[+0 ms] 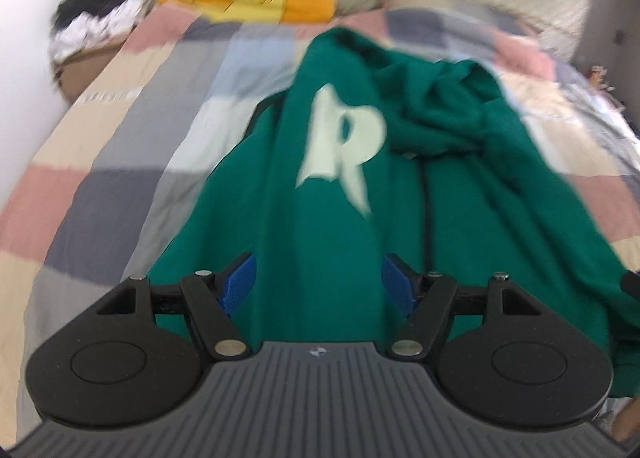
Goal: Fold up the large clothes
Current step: 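Smooth the spread hoodie flat with both grippers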
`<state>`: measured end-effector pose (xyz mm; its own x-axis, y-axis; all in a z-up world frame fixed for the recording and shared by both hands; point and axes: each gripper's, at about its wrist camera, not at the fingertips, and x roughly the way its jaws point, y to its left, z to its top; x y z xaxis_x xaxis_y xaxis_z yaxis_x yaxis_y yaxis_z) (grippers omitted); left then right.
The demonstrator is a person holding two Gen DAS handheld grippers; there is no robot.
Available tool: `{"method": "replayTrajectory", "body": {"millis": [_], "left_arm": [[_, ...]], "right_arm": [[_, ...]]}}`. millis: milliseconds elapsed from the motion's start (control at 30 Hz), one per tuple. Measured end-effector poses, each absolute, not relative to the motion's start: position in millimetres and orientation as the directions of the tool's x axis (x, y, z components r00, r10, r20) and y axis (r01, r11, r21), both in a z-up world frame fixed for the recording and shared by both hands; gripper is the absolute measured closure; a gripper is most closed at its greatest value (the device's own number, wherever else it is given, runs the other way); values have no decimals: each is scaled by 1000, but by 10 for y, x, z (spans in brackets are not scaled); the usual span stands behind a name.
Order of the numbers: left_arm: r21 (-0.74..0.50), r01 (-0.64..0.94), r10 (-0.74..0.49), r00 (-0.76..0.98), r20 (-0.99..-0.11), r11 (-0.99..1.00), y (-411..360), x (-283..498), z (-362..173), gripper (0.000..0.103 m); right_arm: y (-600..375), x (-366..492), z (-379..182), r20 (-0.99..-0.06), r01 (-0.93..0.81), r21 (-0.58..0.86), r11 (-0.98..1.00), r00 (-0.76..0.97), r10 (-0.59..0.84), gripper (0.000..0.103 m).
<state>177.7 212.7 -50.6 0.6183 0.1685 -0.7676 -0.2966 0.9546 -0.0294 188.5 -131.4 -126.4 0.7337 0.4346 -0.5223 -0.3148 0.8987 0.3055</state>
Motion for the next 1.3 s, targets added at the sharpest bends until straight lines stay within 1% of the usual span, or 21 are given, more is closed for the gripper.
{"method": "replayTrajectory", "body": {"millis": [100,267,333,400,467,533,567,633,667,700,733,767,900,967,1067,1233,1300], "left_arm": [[-37,-333,181,600,-779,942,2249,1828,-633,29],[-82,-275,117,633,-765,958,2246,1930,-711,29],[-61,-250,114,628,-770,966,2166,1996,-751,29],[-12,-227,132,609,-782,974,2049,2071,-817,30],[32,-201,149,601,-785,979,1930,2122,-875,35],[69,-175,162,598,-785,982,1862,2172,-939,49],[85,-156,162,592,-790,984,1831,2196,-987,54],[137,-127,185,562,-806,982,1777,2242,-1107,72],[162,-123,203,552,-809,979,1757,2250,-1166,77],[180,-116,214,547,-809,977,1742,2253,-1210,84],[193,-113,223,547,-807,975,1743,2250,-1238,89],[199,-117,230,547,-805,973,1753,2254,-1246,91],[161,-154,220,555,-802,975,1897,2272,-1157,96],[144,-132,194,581,-791,981,1934,2256,-1058,96],[114,-170,195,605,-772,979,2093,2253,-844,96],[92,-247,236,653,-720,965,2578,2322,-321,97],[107,-276,270,664,-698,955,2803,2345,-119,97]], "right_arm": [[-1277,1917,-1320,-537,-325,280,904,727,428,27],[-1231,1908,-1385,-551,-350,271,897,708,442,27],[-1215,1930,-1415,-563,-348,266,899,701,438,27],[-1211,1956,-1428,-570,-343,275,898,695,439,27],[-1212,1963,-1426,-569,-341,283,897,693,443,27],[-1210,1958,-1428,-570,-340,277,899,695,439,27],[-1211,1957,-1431,-572,-340,275,899,695,437,27],[-1215,1960,-1432,-579,-331,278,902,692,432,27],[-1214,1972,-1426,-579,-331,283,900,689,436,27],[-1210,1976,-1421,-576,-335,287,897,688,441,27],[-1200,1981,-1416,-574,-339,284,897,689,442,27],[-1186,1983,-1416,-573,-343,276,898,691,440,27],[-1143,2012,-1463,-585,-358,246,901,686,433,27],[-1139,2028,-1493,-590,-363,253,897,676,440,27],[-1122,2025,-1532,-595,-365,235,901,678,431,27],[-1097,2065,-1558,-594,-372,238,897,675,437,27],[-1111,2110,-1504,-565,-366,247,897,698,440,27]]}}
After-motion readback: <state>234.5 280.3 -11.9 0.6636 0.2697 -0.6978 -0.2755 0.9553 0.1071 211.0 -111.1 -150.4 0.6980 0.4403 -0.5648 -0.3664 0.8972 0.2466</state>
